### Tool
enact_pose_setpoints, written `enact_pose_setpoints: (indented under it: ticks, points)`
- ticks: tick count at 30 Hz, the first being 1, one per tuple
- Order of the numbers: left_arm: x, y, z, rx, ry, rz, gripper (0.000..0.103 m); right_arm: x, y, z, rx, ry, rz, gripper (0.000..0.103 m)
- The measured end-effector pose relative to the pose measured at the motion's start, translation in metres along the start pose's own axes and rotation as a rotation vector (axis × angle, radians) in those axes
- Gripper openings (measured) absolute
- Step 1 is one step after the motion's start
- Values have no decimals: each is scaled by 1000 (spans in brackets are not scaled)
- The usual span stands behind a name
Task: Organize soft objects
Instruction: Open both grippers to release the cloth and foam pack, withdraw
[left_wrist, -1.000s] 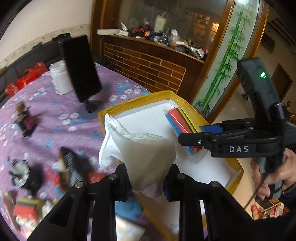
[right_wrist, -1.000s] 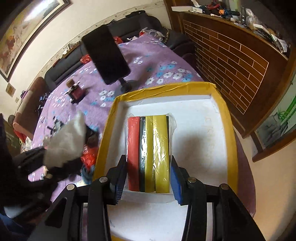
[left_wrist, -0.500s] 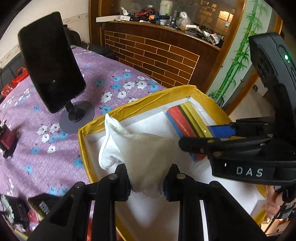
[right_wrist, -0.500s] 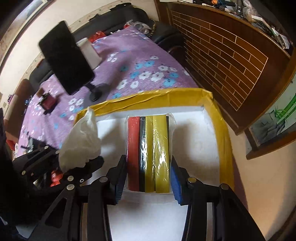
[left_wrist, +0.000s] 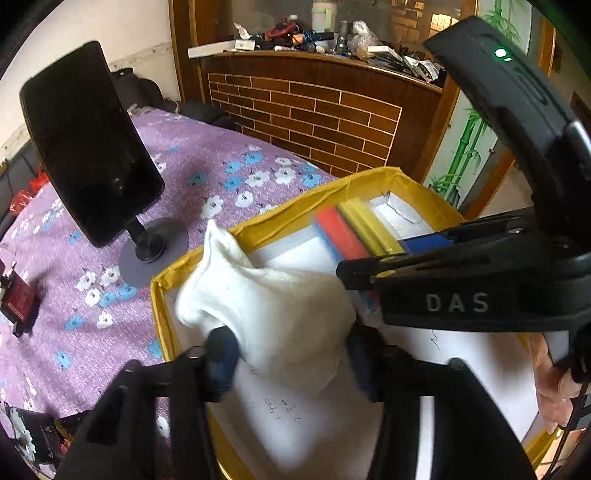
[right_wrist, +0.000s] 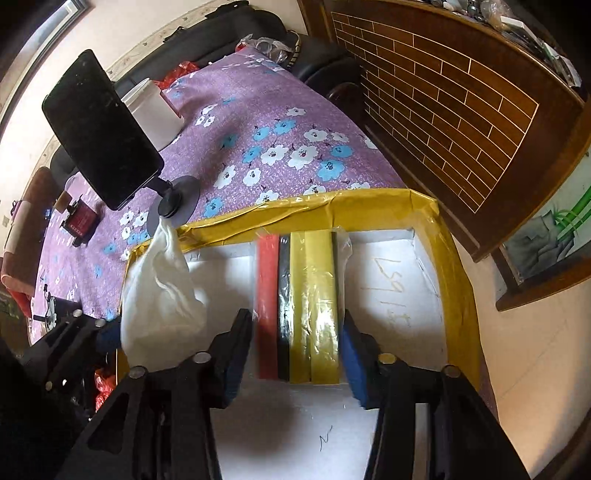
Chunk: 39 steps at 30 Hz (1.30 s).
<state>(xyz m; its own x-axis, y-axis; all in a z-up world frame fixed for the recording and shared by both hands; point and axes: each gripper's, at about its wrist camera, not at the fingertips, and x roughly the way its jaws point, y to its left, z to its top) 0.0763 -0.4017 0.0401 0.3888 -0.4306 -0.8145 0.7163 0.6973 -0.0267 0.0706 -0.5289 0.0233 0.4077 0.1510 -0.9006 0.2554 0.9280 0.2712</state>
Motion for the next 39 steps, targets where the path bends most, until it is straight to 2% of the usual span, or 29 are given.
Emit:
enact_pose_setpoints:
  ticks: [2,4,11,14,22,32,39]
  points:
    - [-2,-1,0,4,-12,4,62,-2,1,0,1,-7,3,62]
    - [-5,-3,0,13,-24,24,68,-5,2,-1,-7,-16,1,62]
    - [-22,-10,2,49,-70,77,72,-30,3,-5,-2,-73,-4,62]
    - [-34,-12,3,65,-103,142,78,-43,3,-10,3,-97,-10,63]
    - [-73,-6,-2,78,-163,291,81,-74,12,-32,-14,-132,-1,63]
    - [-121,21,-25,21,-176,455,84,-88,59,-64,-100,-128,71,63]
    - [-150,57,-56,-61,-148,521,84,-87,108,-80,-205,-110,126,63]
